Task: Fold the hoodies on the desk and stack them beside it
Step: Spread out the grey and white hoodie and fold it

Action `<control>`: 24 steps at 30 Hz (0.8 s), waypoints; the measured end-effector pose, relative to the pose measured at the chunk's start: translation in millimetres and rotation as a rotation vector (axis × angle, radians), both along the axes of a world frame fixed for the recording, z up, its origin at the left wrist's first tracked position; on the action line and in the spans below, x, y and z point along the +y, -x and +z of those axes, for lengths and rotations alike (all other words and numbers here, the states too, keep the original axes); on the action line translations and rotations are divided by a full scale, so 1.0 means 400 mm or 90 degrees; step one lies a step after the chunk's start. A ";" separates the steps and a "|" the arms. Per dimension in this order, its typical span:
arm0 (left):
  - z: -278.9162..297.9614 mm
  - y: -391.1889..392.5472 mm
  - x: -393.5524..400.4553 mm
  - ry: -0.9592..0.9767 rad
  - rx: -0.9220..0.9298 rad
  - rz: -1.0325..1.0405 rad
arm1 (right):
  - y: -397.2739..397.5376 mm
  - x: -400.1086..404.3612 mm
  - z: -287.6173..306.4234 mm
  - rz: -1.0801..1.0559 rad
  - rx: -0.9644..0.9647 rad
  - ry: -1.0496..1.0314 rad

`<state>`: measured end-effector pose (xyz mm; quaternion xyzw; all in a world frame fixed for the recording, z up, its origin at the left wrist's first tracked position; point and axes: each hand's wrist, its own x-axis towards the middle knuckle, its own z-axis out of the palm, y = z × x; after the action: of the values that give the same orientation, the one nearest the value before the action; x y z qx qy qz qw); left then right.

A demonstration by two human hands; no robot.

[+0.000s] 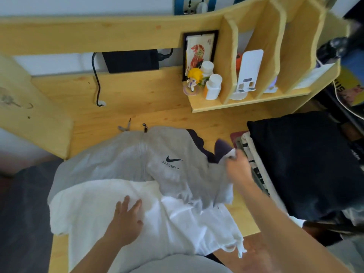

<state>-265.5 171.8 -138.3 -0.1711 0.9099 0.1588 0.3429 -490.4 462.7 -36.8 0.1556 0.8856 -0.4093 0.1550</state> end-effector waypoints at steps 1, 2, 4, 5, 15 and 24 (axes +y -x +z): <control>0.006 0.007 0.000 0.006 -0.003 -0.023 | 0.018 0.017 0.071 -0.085 0.061 0.112; 0.013 0.015 -0.001 0.010 -0.003 -0.044 | 0.033 0.038 0.146 -0.156 0.131 0.217; 0.019 0.029 -0.007 0.010 -0.016 -0.056 | 0.056 0.091 0.275 -0.255 0.237 0.443; 0.019 0.038 -0.006 0.004 -0.018 -0.040 | 0.074 0.128 0.312 -0.309 0.262 0.550; 0.031 0.152 0.055 -0.104 0.097 0.007 | 0.074 0.259 0.178 -0.423 0.119 0.191; 0.029 0.133 0.059 -0.135 0.023 -0.008 | 0.121 0.107 0.142 -0.070 0.154 0.005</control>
<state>-318.5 195.2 -126.8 -0.1251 0.8951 0.2552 0.3435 -538.8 505.4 19.9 0.1526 0.8864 -0.4363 0.0248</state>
